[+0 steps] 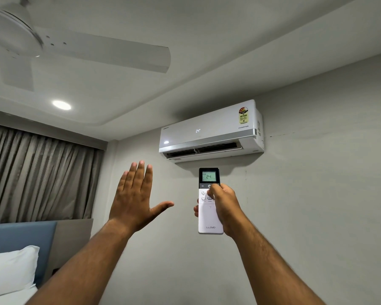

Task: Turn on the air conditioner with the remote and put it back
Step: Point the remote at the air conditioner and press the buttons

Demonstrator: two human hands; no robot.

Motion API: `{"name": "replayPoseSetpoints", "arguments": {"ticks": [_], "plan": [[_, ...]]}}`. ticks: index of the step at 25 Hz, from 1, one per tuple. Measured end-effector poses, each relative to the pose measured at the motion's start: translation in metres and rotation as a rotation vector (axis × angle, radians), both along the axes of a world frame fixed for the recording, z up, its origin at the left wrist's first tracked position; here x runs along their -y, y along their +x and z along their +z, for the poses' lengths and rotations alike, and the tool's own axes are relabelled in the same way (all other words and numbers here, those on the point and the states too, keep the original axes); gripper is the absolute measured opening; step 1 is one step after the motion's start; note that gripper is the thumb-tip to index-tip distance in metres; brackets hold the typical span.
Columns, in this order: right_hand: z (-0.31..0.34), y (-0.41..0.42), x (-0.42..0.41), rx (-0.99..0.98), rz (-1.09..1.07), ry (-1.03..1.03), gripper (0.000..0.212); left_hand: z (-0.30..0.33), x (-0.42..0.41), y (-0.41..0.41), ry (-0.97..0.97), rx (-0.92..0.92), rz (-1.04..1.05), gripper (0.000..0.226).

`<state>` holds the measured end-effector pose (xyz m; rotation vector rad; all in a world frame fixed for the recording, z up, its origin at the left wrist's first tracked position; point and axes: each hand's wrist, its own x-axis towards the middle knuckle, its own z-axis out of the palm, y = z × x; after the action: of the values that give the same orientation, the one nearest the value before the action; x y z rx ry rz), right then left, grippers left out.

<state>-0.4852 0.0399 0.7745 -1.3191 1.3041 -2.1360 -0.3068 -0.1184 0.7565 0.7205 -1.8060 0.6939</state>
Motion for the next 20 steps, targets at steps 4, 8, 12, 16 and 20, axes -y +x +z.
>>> {"name": "replayPoseSetpoints", "arguments": {"ticks": [4, 8, 12, 16, 20], "plan": [[0.0004, 0.0004, 0.0011, -0.008, -0.006, 0.004, 0.017, 0.0006, -0.0003, 0.0009, 0.002, -0.003, -0.001, 0.114], [0.0003, 0.0006, 0.0015, -0.012, -0.010, 0.008, 0.020, 0.0006, -0.0004, 0.0012, -0.003, -0.004, 0.001, 0.114], [0.0006, 0.0006, 0.0018, -0.016, -0.006, 0.006, 0.021, -0.0007, -0.0004, 0.0012, 0.002, -0.006, -0.008, 0.114], [-0.0003, -0.0006, 0.0023, -0.017, -0.002, 0.007, 0.020, -0.0023, -0.0015, 0.0002, 0.004, -0.012, -0.011, 0.114], [-0.0005, -0.0023, 0.0017, -0.016, -0.007, 0.011, 0.019, -0.0011, -0.0027, -0.0015, 0.008, -0.006, -0.007, 0.115]]}}
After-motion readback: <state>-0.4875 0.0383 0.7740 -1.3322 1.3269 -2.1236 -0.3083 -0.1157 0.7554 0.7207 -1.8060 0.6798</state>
